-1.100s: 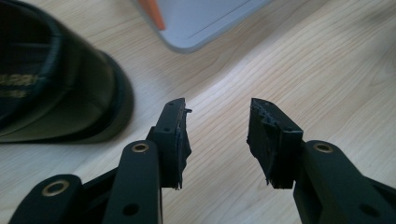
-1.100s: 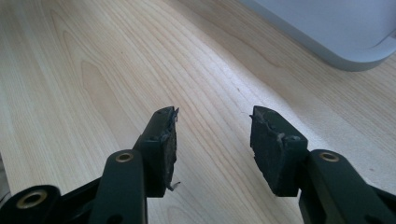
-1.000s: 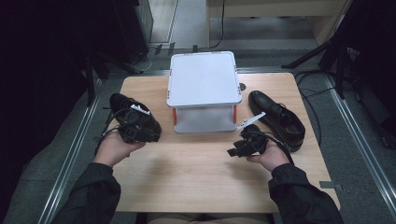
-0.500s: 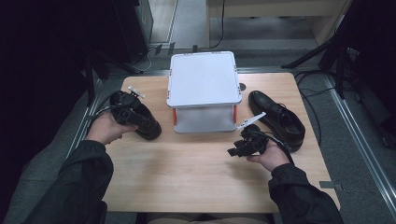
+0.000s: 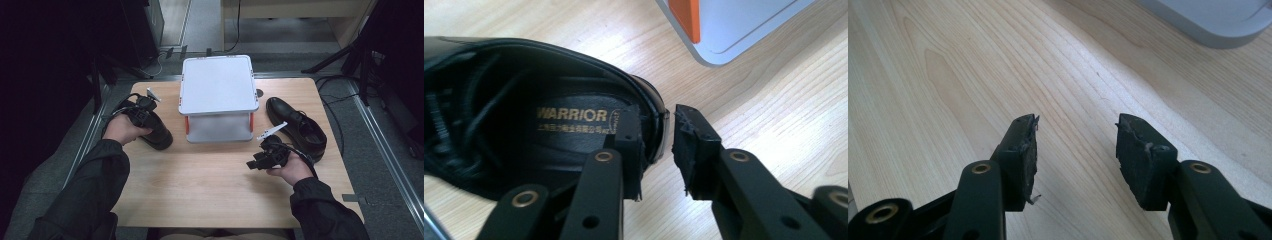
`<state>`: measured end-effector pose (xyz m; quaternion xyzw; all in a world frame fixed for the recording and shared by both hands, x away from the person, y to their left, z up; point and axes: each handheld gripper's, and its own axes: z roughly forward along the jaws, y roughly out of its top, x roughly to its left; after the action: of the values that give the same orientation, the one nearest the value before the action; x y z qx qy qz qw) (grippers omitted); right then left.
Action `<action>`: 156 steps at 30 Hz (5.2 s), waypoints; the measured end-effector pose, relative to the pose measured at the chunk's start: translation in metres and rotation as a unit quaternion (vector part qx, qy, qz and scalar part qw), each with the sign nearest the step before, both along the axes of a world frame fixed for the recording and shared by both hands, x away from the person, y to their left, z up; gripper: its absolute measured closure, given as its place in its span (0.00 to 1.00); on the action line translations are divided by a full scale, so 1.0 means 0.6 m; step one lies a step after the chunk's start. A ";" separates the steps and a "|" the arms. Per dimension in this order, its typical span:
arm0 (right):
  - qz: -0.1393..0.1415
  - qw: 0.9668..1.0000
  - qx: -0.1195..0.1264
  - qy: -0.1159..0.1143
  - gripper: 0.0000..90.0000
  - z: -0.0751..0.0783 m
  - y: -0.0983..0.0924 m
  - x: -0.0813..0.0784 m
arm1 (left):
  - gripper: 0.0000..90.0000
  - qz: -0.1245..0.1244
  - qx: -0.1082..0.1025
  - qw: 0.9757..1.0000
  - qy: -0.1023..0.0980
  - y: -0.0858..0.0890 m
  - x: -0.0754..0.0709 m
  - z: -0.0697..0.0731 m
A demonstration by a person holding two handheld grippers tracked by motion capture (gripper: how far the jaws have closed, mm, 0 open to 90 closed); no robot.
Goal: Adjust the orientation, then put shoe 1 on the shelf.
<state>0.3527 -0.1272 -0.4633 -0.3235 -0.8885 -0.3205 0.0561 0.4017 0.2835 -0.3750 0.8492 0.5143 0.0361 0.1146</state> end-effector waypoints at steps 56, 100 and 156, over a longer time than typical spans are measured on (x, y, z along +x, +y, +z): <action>0.039 0.999 -0.026 0.023 0.55 -0.014 0.044 0.013 | 0.77 0.043 -0.041 0.998 0.037 0.111 -0.094 0.009; 0.021 0.999 -0.030 0.031 0.54 -0.017 0.023 0.004 | 0.73 0.297 -0.046 0.952 0.052 0.200 -0.032 -0.063; 0.020 0.999 -0.023 0.033 0.55 -0.014 0.014 0.003 | 0.93 0.302 -0.142 0.941 0.053 0.113 0.081 0.200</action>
<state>0.3547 -0.1191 -0.4719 -0.3170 -0.8997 -0.2882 0.0843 0.4505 0.3515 -0.2553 0.6293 0.7520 -0.0493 0.1900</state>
